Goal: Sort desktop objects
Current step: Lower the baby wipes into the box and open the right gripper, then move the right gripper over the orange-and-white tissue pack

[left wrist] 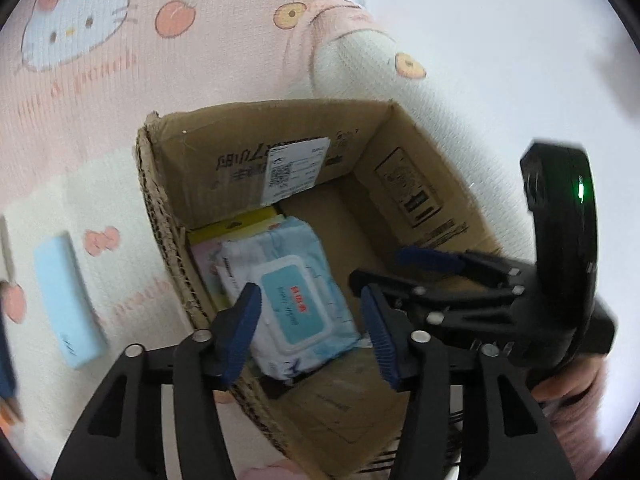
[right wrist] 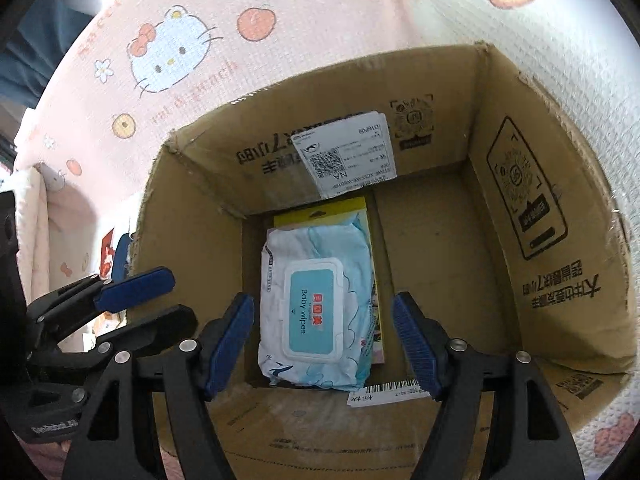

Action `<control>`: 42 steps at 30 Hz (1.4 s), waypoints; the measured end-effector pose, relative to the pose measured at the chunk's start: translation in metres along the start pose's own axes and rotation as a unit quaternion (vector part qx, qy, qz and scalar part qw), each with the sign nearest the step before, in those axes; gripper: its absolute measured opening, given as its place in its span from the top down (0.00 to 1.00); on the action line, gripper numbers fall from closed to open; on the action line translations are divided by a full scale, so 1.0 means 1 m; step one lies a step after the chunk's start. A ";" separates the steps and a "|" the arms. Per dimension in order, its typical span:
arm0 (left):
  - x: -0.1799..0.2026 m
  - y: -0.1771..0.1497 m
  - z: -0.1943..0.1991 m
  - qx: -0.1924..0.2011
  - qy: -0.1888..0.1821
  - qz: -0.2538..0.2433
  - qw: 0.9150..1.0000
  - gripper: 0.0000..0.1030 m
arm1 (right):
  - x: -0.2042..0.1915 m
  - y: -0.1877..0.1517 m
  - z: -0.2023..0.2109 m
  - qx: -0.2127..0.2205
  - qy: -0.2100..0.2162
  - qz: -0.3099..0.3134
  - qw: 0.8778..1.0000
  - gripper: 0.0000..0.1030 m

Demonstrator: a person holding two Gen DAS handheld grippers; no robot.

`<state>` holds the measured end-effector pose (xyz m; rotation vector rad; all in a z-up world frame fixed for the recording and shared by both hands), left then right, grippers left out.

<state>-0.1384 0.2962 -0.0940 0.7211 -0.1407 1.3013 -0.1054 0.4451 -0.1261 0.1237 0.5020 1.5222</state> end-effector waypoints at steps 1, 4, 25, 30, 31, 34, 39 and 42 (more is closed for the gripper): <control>-0.002 0.001 0.002 0.001 -0.011 0.013 1.000 0.43 | -0.001 0.001 0.003 0.003 -0.003 0.001 1.000 0.31; -0.005 0.004 0.011 0.011 -0.045 0.044 0.998 0.41 | -0.004 0.004 0.014 0.017 -0.016 -0.001 1.000 0.31; -0.040 -0.007 0.116 0.138 -0.071 0.001 0.988 0.38 | -0.106 0.014 0.059 0.070 -0.044 0.054 0.995 0.29; -0.090 -0.025 0.142 0.151 -0.054 0.030 0.987 0.38 | -0.156 0.015 0.041 0.062 -0.025 0.082 0.994 0.28; -0.099 -0.028 0.147 0.155 -0.049 0.033 0.986 0.38 | -0.168 0.016 0.036 0.059 -0.012 0.084 0.995 0.28; -0.131 -0.043 0.164 0.172 -0.015 0.043 0.984 0.38 | -0.197 0.019 0.024 0.055 0.017 0.088 0.994 0.28; -0.192 -0.069 0.187 0.188 0.038 0.091 0.977 0.38 | -0.253 0.021 -0.004 0.042 0.045 0.123 0.990 0.26; -0.222 -0.083 0.195 0.190 0.060 0.119 0.973 0.38 | -0.282 0.018 -0.020 0.026 0.060 0.148 0.987 0.26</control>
Point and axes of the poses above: each gripper's, at about its wrist camera, not at the fingertips, and z roughly against the way its jaws point, x to its right, y to its top, the point moved 3 cm from there along -z, roughly the way its jaws point, and after that the axes turned 3 degrees about z, right-handed, at the moved point
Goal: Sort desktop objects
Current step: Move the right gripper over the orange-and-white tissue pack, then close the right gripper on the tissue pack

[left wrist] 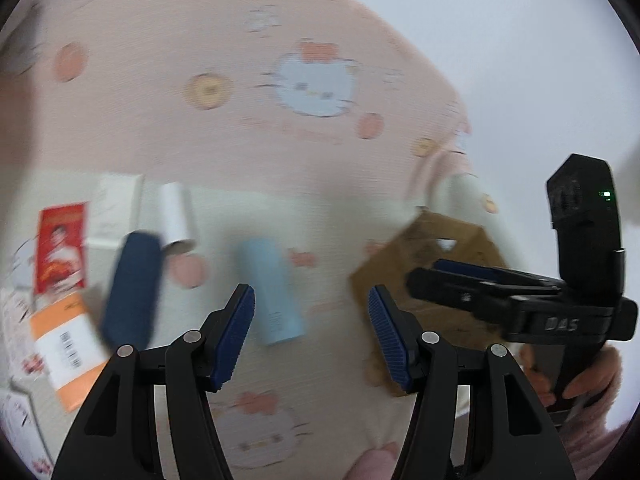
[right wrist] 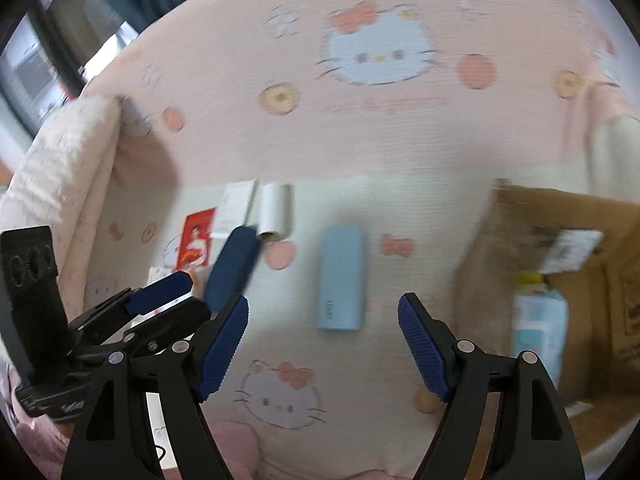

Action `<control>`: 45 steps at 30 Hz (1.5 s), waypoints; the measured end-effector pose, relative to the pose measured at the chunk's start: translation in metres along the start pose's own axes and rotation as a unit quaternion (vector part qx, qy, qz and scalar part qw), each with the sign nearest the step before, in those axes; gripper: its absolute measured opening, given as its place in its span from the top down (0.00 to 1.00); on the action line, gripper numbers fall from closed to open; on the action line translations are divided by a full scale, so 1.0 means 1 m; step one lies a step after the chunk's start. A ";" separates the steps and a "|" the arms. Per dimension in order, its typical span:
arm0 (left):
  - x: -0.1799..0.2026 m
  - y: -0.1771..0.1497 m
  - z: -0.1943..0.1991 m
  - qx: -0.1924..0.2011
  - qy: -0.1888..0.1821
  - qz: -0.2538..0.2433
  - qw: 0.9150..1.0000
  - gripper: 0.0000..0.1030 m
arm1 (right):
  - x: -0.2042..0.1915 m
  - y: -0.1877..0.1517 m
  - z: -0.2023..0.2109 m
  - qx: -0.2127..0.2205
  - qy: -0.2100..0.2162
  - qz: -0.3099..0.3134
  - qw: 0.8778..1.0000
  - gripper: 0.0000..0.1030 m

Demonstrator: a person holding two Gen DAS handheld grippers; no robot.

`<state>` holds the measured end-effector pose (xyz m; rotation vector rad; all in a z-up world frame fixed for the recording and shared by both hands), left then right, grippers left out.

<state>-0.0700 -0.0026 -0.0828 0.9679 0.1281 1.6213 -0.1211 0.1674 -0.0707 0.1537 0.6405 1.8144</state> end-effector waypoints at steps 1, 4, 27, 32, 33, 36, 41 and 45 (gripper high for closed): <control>-0.010 -0.002 0.003 0.001 0.006 0.007 1.000 0.38 | -0.005 0.000 -0.006 -0.004 0.004 0.005 1.000 0.26; -0.034 -0.007 0.013 0.006 0.018 0.018 1.000 0.38 | -0.025 0.002 -0.027 -0.019 0.012 0.018 1.000 0.26; -0.216 -0.072 0.058 0.010 0.163 0.212 0.964 0.39 | -0.153 -0.029 -0.206 -0.125 0.168 0.065 0.976 0.32; -0.239 -0.085 0.046 0.004 0.118 0.288 0.950 0.43 | -0.154 -0.044 -0.229 -0.153 0.184 0.042 0.970 0.64; -0.243 -0.087 0.042 -0.002 0.107 0.302 0.947 0.43 | -0.155 -0.048 -0.234 -0.163 0.192 0.041 0.967 0.64; -0.251 -0.090 0.036 0.006 0.097 0.330 0.939 0.45 | -0.156 -0.051 -0.239 -0.163 0.201 0.031 0.965 0.64; -0.258 -0.090 0.027 0.003 0.106 0.335 0.936 0.62 | -0.161 -0.048 -0.240 -0.138 0.214 0.027 0.967 0.64; -0.254 -0.088 0.022 0.005 0.106 0.325 0.940 0.65 | -0.164 -0.049 -0.250 -0.141 0.202 0.031 0.969 0.73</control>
Point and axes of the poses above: each gripper's, at about its wrist camera, not at the fingertips, and z roughly against the way its jaws point, x to its right, y to its top, the point moved 3 cm from there along -z, roughly the way its jaws point, and after that the axes turned 3 degrees about z, right-handed, at the moved point
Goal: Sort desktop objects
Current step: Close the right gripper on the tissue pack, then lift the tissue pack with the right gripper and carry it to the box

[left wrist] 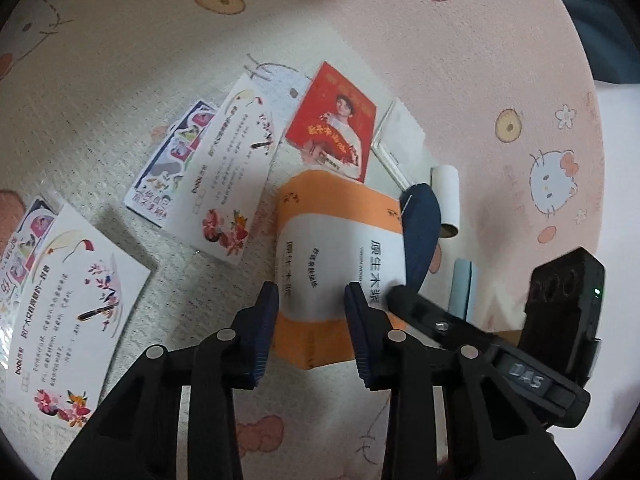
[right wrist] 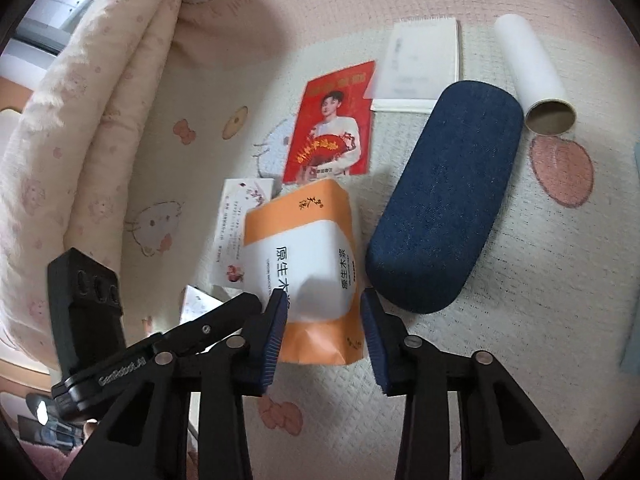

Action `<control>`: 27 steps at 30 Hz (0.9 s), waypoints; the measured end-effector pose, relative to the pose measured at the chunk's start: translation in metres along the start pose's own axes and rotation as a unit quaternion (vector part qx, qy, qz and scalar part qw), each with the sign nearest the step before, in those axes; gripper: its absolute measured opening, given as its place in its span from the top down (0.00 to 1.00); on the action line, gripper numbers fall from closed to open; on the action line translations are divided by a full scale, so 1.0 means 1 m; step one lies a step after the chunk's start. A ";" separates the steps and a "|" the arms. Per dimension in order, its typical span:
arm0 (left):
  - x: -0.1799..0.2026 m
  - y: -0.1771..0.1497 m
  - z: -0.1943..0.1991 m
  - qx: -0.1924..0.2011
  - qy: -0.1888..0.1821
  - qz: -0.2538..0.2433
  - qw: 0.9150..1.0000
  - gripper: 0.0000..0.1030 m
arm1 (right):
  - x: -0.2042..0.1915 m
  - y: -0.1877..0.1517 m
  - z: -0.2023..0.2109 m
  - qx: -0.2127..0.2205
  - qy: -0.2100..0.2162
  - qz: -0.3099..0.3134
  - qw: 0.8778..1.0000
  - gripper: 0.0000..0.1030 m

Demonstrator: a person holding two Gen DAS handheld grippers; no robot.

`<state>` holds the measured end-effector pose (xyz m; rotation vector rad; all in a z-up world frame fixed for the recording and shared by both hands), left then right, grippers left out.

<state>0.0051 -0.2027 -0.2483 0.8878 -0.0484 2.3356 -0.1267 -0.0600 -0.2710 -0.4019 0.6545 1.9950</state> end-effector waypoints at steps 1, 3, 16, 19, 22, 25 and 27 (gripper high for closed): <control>0.002 -0.001 -0.002 -0.001 0.003 -0.005 1.000 0.66 | 0.001 0.000 -0.002 0.000 0.003 -0.001 1.000 0.75; 0.006 -0.002 -0.002 0.003 0.012 -0.016 1.000 0.67 | 0.001 -0.001 -0.003 0.006 0.004 -0.001 1.000 0.76; 0.008 -0.022 0.004 -0.015 0.020 -0.029 0.999 0.68 | -0.008 -0.019 0.006 -0.004 -0.018 0.024 1.000 0.77; 0.009 -0.040 0.006 -0.016 0.023 -0.035 0.999 0.68 | -0.008 -0.033 0.010 -0.010 -0.025 0.033 0.999 0.77; 0.009 -0.052 0.008 -0.020 0.025 -0.042 0.999 0.68 | -0.006 -0.047 0.015 -0.013 -0.026 0.033 0.999 0.77; 0.010 -0.063 0.008 -0.029 0.019 -0.040 0.999 0.68 | -0.002 -0.058 0.022 -0.011 -0.031 0.031 0.999 0.77; 0.012 -0.070 0.006 -0.036 0.013 -0.038 0.999 0.68 | 0.001 -0.064 0.027 -0.006 -0.038 0.035 0.999 0.77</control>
Point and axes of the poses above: each gripper's, at about its wrist camera, not at the fingertips, and z roughly against the way its jaws point, x to its right, y to its top, the point moved 3 cm from there along -z, roughly the way its jaws point, and after that the axes turned 3 degrees about z, right-handed, at the moved point
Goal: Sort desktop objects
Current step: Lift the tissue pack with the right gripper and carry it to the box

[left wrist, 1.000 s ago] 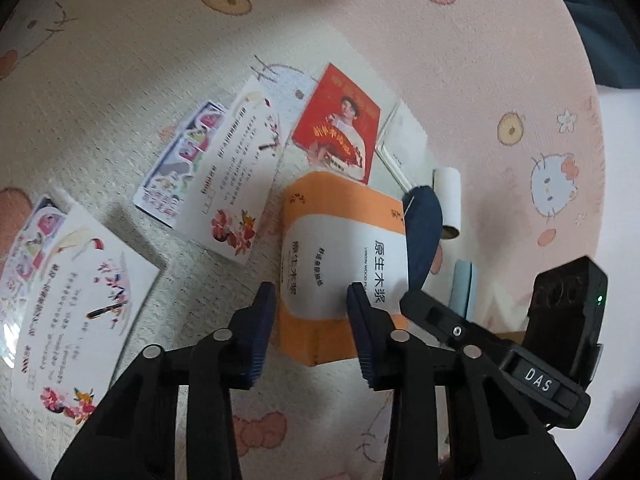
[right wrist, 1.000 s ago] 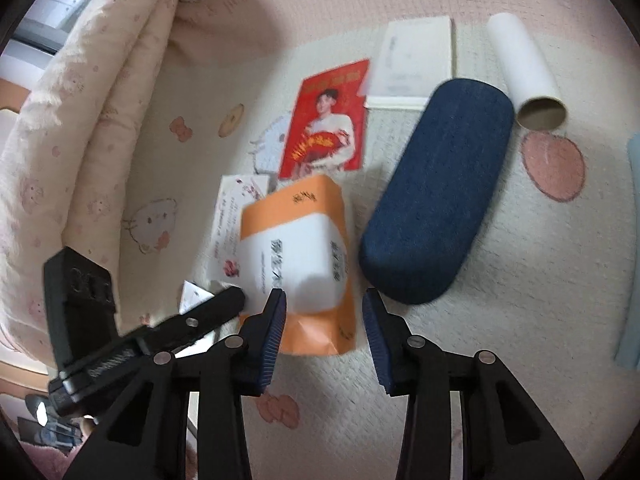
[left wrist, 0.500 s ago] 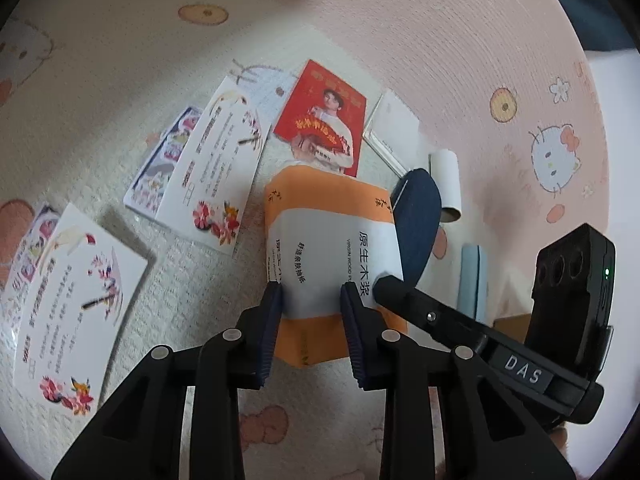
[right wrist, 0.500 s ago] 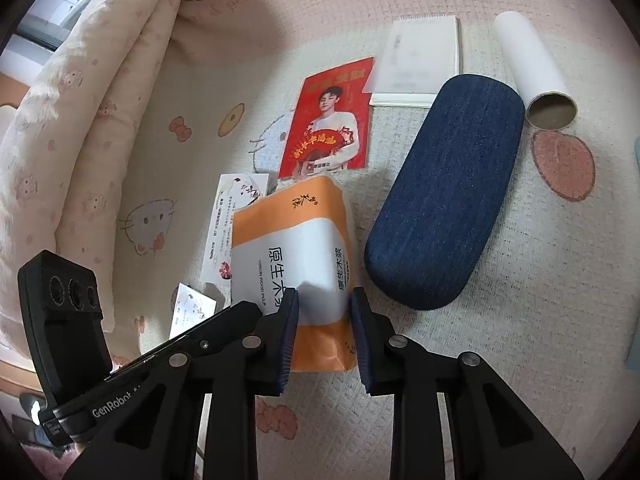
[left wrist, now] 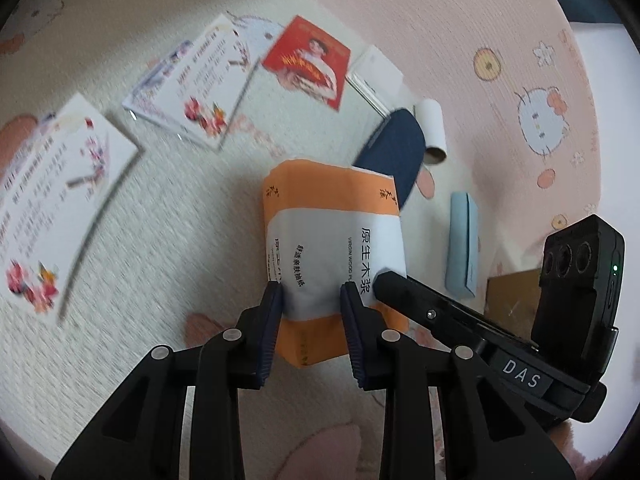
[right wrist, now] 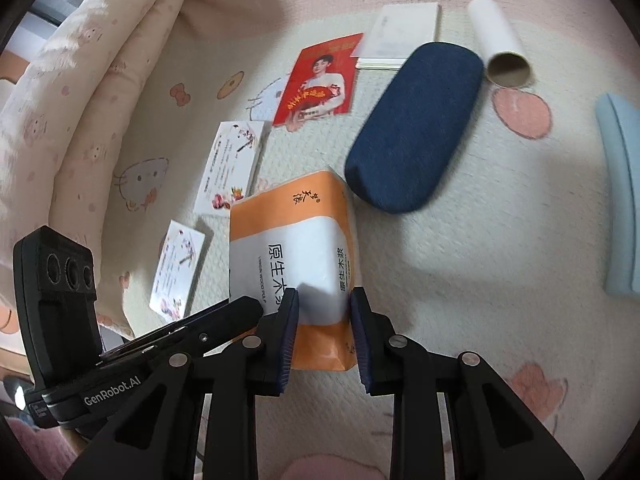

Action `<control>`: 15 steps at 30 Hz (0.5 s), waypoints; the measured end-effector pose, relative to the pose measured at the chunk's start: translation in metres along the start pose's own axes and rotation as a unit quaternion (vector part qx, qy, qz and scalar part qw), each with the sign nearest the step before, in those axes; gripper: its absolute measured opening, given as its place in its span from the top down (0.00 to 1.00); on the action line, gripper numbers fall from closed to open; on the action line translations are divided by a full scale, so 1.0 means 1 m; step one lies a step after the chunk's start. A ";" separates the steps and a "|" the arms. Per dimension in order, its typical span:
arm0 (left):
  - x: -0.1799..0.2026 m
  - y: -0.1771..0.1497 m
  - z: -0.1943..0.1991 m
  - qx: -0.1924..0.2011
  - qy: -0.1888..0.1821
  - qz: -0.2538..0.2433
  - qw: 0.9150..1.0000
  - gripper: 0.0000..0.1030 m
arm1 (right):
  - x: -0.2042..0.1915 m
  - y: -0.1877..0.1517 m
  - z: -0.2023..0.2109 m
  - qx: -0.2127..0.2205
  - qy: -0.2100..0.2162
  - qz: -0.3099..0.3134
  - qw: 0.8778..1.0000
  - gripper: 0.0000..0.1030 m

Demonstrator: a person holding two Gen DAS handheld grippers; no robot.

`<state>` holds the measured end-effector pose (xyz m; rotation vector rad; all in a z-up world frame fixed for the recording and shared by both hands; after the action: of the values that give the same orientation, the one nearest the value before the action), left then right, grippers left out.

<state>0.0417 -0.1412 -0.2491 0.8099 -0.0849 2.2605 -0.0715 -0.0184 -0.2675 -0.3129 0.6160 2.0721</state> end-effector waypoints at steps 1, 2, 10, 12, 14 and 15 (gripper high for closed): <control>0.002 -0.003 -0.001 -0.002 -0.003 0.002 1.000 0.68 | 0.002 -0.003 0.003 0.003 -0.004 0.000 1.000 0.77; 0.005 -0.007 -0.004 -0.007 -0.005 0.001 1.000 0.68 | 0.004 -0.005 0.006 0.004 -0.009 0.000 1.000 0.77; 0.048 -0.030 -0.030 -0.055 -0.011 -0.056 0.997 0.68 | 0.040 -0.021 0.035 0.026 -0.040 -0.039 0.998 0.77; 0.063 -0.034 -0.037 -0.065 -0.011 -0.080 0.995 0.68 | 0.053 -0.030 0.045 0.032 -0.045 -0.056 0.997 0.77; 0.078 -0.038 -0.045 -0.074 -0.008 -0.107 0.991 0.68 | 0.068 -0.039 0.054 0.037 -0.049 -0.076 0.995 0.77; 0.087 -0.041 -0.050 -0.079 -0.008 -0.124 0.989 0.68 | 0.075 -0.044 0.059 0.040 -0.049 -0.087 0.994 0.77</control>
<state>-0.0050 -0.0435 -0.2458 0.7124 -0.1591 1.9866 -0.0742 0.0862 -0.2647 -0.2086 0.5900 1.8786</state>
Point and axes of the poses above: each gripper's, at about its wrist camera, not at the fingertips, and z roughly against the way its jaws point, x to its right, y to its top, the point moved 3 cm from there along -z, roughly the way its jaws point, and after that the axes turned 3 degrees about z, right-handed, at the moved point
